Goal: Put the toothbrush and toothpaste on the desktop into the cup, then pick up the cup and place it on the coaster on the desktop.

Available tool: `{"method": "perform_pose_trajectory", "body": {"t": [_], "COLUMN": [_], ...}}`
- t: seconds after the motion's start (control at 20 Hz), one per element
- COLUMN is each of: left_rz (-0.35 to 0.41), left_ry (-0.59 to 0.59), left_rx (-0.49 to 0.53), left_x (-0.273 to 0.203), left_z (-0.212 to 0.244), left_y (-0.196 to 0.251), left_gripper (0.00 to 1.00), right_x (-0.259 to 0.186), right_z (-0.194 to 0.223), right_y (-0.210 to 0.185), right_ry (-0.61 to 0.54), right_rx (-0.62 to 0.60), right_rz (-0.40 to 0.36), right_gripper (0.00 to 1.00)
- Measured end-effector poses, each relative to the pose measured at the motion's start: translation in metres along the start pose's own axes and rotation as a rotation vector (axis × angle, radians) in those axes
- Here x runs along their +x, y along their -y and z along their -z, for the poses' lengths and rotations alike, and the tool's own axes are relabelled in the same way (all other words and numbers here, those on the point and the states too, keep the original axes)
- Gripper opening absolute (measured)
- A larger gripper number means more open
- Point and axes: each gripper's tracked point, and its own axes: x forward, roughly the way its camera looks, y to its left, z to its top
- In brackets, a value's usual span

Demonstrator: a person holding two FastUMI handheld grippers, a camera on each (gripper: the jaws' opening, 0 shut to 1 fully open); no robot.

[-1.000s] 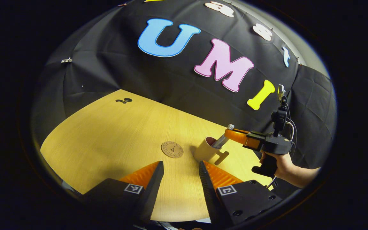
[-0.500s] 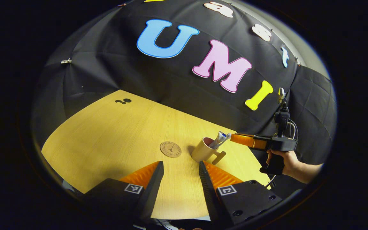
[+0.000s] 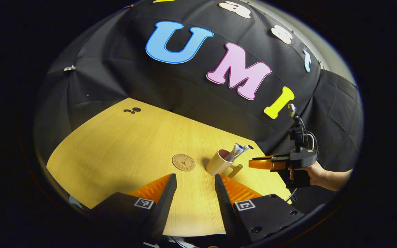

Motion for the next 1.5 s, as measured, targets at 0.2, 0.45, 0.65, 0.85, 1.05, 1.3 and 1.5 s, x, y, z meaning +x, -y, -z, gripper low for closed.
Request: {"method": "perform_pose_trajectory", "body": {"t": [0.2, 0.45, 0.65, 0.85, 1.05, 1.3, 1.5], "left_rz": [-0.013, -0.042, -0.068, -0.096, -0.118, -0.13, -0.132], "left_ry": [-0.001, 0.004, 0.006, 0.01, 0.005, 0.0, 0.001], "left_rx": [0.012, -0.015, -0.027, -0.047, -0.064, -0.078, -0.087], "left_x": [0.0, 0.002, 0.004, 0.005, 0.003, 0.005, 0.004], "left_z": [-0.002, 0.0, 0.002, 0.003, 0.005, 0.008, 0.006], "left_y": [-0.002, -0.008, -0.012, -0.02, -0.027, -0.035, -0.04], "left_gripper": [0.7, 0.7, 0.71, 0.7, 0.7, 0.7, 0.7], "right_x": [0.017, 0.04, 0.058, 0.077, 0.092, 0.099, 0.105], "right_z": [0.013, 0.028, 0.038, 0.046, 0.047, 0.046, 0.048], "right_y": [-0.002, 0.004, 0.003, 0.0, 0.0, -0.004, -0.006], "right_ry": [-0.073, -0.153, -0.202, -0.245, -0.281, -0.336, -0.392], "right_rx": [-0.014, -0.008, -0.031, -0.049, -0.05, -0.08, -0.137], "right_rz": [0.004, 0.001, -0.014, -0.022, -0.021, -0.034, -0.027], "right_gripper": [0.4, 0.36, 0.35, 0.35, 0.43, 0.43, 0.43]}}
